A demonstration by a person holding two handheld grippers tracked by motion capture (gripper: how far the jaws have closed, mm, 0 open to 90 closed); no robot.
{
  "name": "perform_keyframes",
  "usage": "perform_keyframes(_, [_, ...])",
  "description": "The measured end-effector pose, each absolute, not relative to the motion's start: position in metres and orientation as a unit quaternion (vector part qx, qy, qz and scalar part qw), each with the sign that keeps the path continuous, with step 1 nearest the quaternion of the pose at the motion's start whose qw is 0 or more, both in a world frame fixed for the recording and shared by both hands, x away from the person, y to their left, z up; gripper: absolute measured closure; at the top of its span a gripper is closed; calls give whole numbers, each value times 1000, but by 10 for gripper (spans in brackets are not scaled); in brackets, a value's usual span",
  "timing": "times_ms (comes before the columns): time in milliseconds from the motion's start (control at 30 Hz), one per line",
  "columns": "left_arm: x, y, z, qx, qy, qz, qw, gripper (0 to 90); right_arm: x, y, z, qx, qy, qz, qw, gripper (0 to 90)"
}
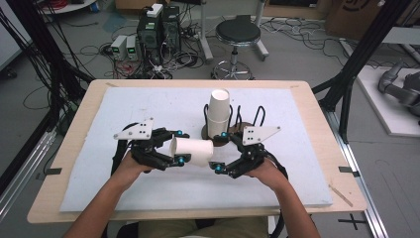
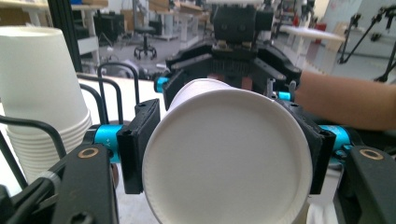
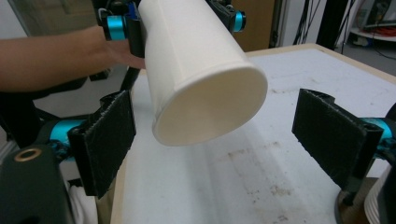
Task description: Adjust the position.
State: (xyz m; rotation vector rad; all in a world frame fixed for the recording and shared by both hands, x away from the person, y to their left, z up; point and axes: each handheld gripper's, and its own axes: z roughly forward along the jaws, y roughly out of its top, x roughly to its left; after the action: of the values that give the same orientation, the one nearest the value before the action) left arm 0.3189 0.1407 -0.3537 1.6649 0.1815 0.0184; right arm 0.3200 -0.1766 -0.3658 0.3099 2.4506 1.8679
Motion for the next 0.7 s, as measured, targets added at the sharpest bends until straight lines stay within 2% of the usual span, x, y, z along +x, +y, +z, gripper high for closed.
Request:
perform_keyframes(200, [317, 138, -356, 719, 73, -2, 691, 350, 320, -173, -369, 98, 785, 612, 11, 135])
perform_keyframes(700, [311, 127, -359, 710, 43, -4, 703, 350, 317, -160, -373, 81, 764, 640, -9, 147])
